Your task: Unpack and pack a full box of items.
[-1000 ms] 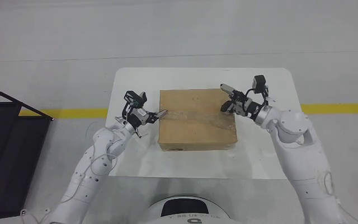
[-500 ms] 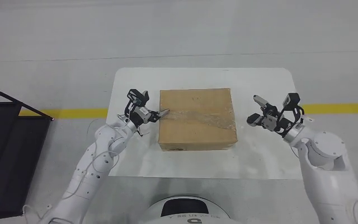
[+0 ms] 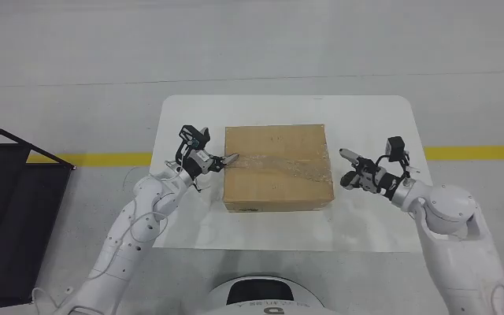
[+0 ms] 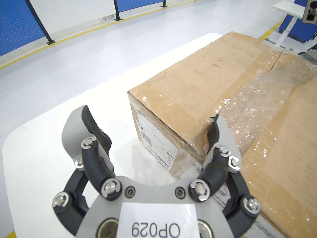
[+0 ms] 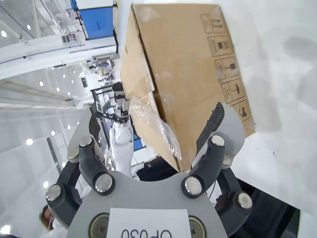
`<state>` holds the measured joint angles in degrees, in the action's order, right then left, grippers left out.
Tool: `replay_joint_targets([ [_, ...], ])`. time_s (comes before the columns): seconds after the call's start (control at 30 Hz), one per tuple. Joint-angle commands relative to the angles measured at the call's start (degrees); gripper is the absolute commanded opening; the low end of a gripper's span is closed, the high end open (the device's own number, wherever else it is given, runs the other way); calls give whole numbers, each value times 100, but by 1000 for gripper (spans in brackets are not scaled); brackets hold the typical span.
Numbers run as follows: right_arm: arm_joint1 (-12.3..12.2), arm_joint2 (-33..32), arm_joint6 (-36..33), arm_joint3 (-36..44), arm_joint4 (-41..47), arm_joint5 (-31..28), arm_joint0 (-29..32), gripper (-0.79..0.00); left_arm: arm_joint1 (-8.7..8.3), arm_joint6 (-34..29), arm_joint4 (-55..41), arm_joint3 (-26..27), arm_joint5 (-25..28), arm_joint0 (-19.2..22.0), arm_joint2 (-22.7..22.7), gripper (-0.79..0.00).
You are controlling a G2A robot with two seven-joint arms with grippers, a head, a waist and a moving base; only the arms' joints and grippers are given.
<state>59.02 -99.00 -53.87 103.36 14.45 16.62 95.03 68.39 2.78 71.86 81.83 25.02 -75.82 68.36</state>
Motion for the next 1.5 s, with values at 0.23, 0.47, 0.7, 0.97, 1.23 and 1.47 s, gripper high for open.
replay_joint_targets([
  [0.23,-72,-64,-551,-111,13,-179,-26,-742,0,0,0,0,0,0,0,0],
  [0.47,-100,139,-288,-101,-322,159,-143,-785,0,0,0,0,0,0,0,0],
  [0.7,-105,210,305,-79,-445,672,-360,-785,0,0,0,0,0,0,0,0],
  [0.97,-135,287,374,39,-550,818,-487,-785,0,0,0,0,0,0,0,0],
  [1.23,-163,456,531,-54,-736,1254,-772,-785,0,0,0,0,0,0,0,0],
  [1.47,-192,653,557,-218,-994,1398,-962,-785,0,0,0,0,0,0,0,0],
])
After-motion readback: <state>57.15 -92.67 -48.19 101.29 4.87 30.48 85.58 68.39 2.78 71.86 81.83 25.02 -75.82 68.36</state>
